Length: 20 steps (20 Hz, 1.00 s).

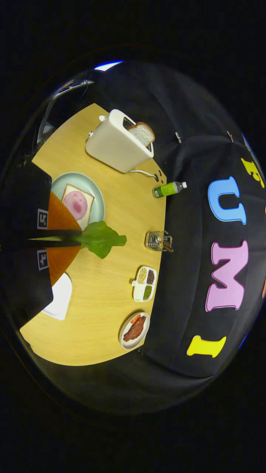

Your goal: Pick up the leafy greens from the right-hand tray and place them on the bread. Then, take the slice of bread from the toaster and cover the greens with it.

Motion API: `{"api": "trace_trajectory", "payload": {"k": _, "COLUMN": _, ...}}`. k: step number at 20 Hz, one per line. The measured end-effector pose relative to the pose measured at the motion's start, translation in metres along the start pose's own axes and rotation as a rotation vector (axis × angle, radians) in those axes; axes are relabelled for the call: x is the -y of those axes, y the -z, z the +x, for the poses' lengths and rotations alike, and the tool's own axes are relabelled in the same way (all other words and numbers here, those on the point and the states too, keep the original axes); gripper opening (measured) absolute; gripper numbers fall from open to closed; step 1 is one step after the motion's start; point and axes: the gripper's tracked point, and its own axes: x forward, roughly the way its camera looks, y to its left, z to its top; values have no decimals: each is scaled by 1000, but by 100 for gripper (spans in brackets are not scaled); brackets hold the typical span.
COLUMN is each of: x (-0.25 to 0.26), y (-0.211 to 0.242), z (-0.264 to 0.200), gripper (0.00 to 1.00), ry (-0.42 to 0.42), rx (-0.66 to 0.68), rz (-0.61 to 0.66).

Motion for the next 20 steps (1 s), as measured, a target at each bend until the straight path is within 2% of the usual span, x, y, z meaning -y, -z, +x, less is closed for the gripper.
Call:
{"api": "trace_trajectory", "payload": {"k": 6, "x": -47, "y": 4, "z": 24, "gripper": 5, "ry": -61, "rx": -34, "rz": -31}}
{"api": "trace_trajectory", "payload": {"k": 12, "x": -66, "y": 16, "z": 54, "gripper": 7, "ry": -62, "rx": -83, "rz": -74}}
{"api": "trace_trajectory", "payload": {"k": 17, "x": -64, "y": 24, "z": 73, "gripper": 12, "ry": -35, "rx": -119, "rz": -84}}
{"api": "trace_trajectory", "payload": {"k": 20, "x": -67, "y": 29, "z": 80, "gripper": 18, "ry": -35, "rx": -136, "rz": -84}}
